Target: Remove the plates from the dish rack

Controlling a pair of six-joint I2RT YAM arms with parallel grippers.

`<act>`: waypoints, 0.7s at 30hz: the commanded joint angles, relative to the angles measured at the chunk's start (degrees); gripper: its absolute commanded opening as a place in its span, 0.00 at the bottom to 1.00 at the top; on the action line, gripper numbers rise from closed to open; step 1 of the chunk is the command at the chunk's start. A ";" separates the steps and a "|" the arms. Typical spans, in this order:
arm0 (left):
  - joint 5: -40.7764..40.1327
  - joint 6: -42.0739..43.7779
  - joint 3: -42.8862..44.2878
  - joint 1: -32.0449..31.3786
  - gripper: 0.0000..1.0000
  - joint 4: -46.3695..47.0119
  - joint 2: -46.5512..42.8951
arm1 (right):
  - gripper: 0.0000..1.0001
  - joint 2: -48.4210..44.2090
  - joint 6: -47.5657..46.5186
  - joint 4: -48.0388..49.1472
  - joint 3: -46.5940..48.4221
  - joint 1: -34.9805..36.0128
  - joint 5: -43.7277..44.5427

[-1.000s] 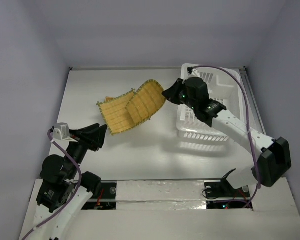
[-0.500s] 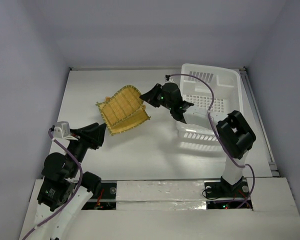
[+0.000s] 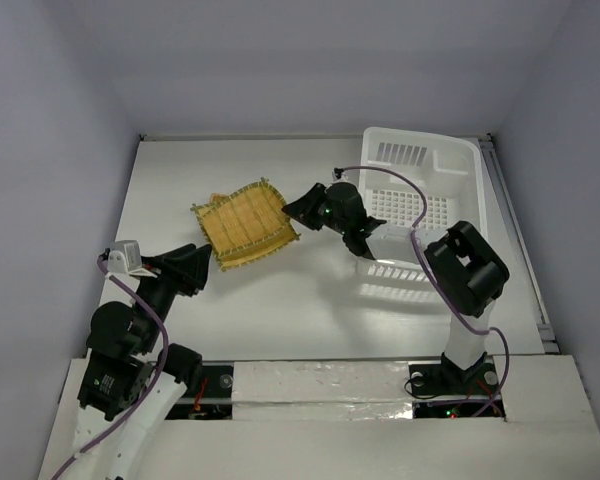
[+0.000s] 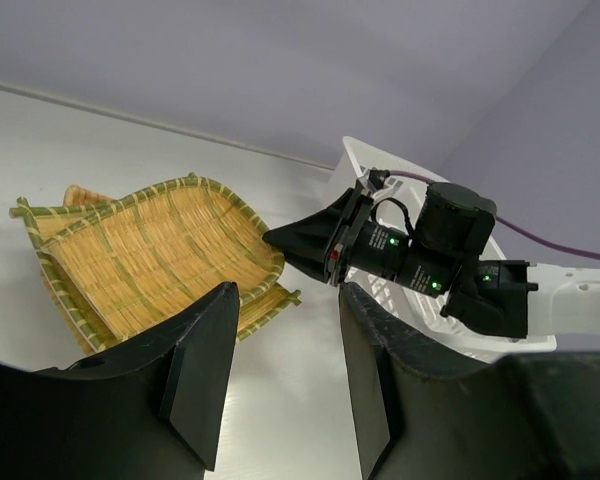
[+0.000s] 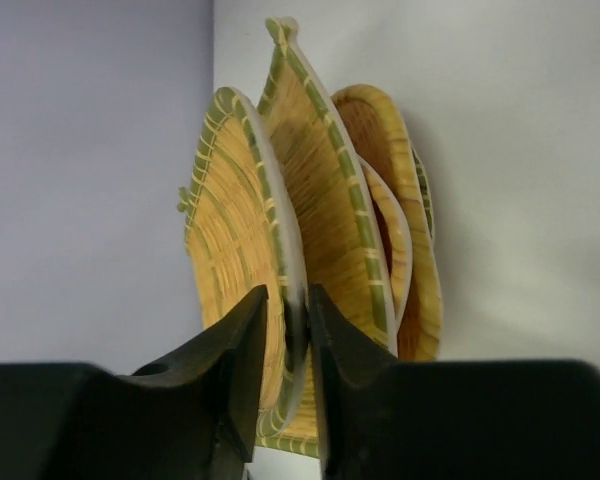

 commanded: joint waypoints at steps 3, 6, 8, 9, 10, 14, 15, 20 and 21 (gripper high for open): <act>1.16 0.21 -0.13 0.75 0.41 2.70 1.09 | 0.44 -1.26 -1.84 1.09 -0.42 1.14 1.27; 1.16 0.38 -0.05 0.75 0.42 2.61 1.18 | 0.67 -2.58 -4.83 -3.83 0.02 1.66 4.08; 1.16 0.38 -0.13 1.27 0.47 2.61 1.27 | 0.77 -3.81 -7.20 -7.51 0.90 1.67 4.79; 1.25 0.30 -0.13 1.27 0.48 2.70 1.27 | 0.85 -4.25 -7.91 -8.84 1.25 1.67 7.58; 1.25 0.38 -0.13 1.27 0.49 2.61 1.36 | 0.89 -5.04 -9.39 -10.16 1.69 2.28 8.48; 1.07 0.30 -0.05 1.27 0.54 2.61 1.36 | 1.00 -7.41 -13.53 -17.97 4.50 3.42 13.93; 0.98 0.30 -0.13 1.27 0.55 2.52 1.44 | 1.00 -8.11 -14.32 -18.86 4.77 3.95 15.76; 0.98 0.38 0.04 1.27 0.64 2.43 1.97 | 1.00 -14.00 -19.77 -23.26 6.70 5.62 18.51; 1.07 0.47 0.04 1.27 0.65 2.43 2.06 | 1.00 -16.36 -20.65 -23.87 7.40 5.62 18.86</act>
